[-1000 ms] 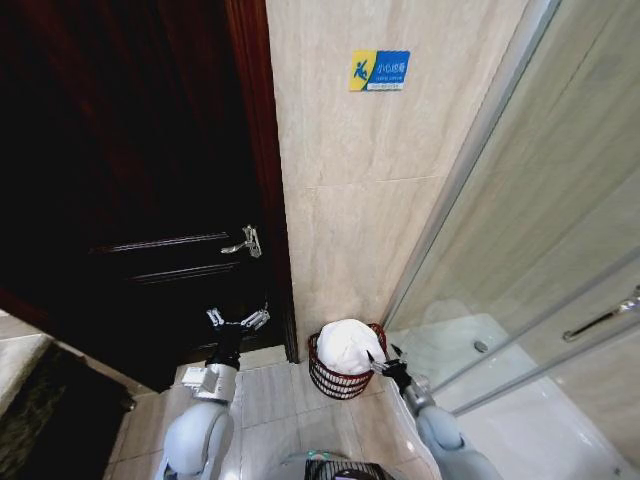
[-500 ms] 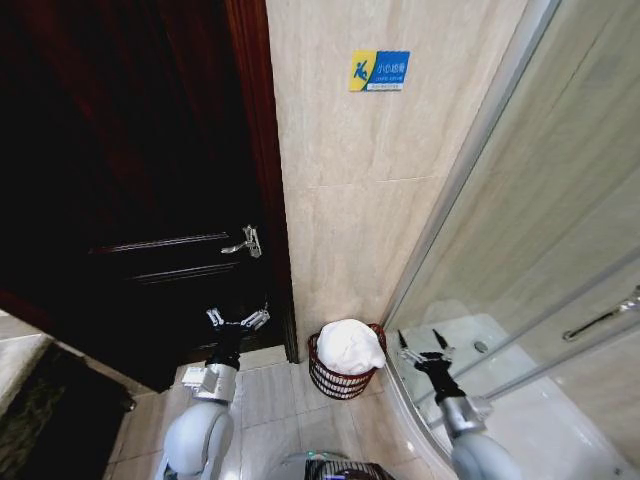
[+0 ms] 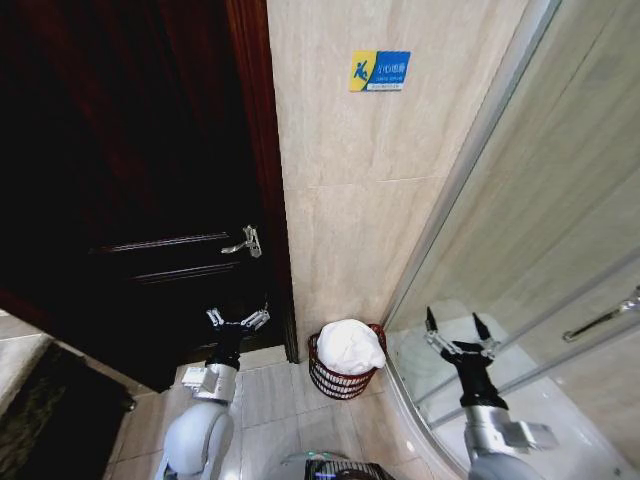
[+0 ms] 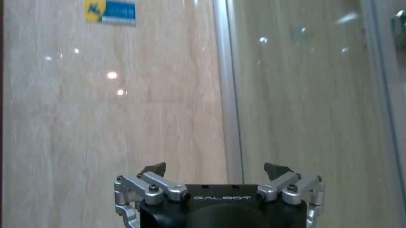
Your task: Discard the used towel into the hamper.
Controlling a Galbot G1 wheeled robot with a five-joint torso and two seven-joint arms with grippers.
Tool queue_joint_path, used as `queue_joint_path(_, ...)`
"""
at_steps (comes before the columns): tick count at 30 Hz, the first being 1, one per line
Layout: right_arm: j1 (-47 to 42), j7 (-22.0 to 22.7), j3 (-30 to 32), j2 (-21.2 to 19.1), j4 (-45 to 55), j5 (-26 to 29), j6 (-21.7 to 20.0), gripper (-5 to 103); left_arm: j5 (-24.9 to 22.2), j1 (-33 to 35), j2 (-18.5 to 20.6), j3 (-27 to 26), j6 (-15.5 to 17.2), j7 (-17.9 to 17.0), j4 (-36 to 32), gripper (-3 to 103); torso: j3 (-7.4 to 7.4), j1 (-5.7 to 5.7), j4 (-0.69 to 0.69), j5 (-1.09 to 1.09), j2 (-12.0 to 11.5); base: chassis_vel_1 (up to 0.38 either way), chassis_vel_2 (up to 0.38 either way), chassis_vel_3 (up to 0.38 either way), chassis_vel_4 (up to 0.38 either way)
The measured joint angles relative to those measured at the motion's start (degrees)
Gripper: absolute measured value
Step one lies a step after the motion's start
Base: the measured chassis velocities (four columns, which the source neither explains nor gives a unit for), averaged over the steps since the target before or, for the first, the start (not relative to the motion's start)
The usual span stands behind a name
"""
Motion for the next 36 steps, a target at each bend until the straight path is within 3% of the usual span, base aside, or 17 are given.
queue_joint_path(9, -0.45, 1.93, 0.19, 0.59, 0.99, -0.3, 1.63, 100, 0.0, 0.0, 0.0, 0.0, 0.0, 0.0, 0.0, 100, 0.0, 0.0, 0.0, 0.01, 0.0, 0.0, 0.0, 0.0, 0.0)
queue_joint_path(36, -0.25, 1.84, 0.11, 0.49, 0.49, -0.38, 1.6, 100, 0.0, 0.0, 0.0, 0.0, 0.0, 0.0, 0.0, 100, 0.0, 0.0, 0.0, 0.01, -0.01, 0.011, 0.013, 0.015, 0.013)
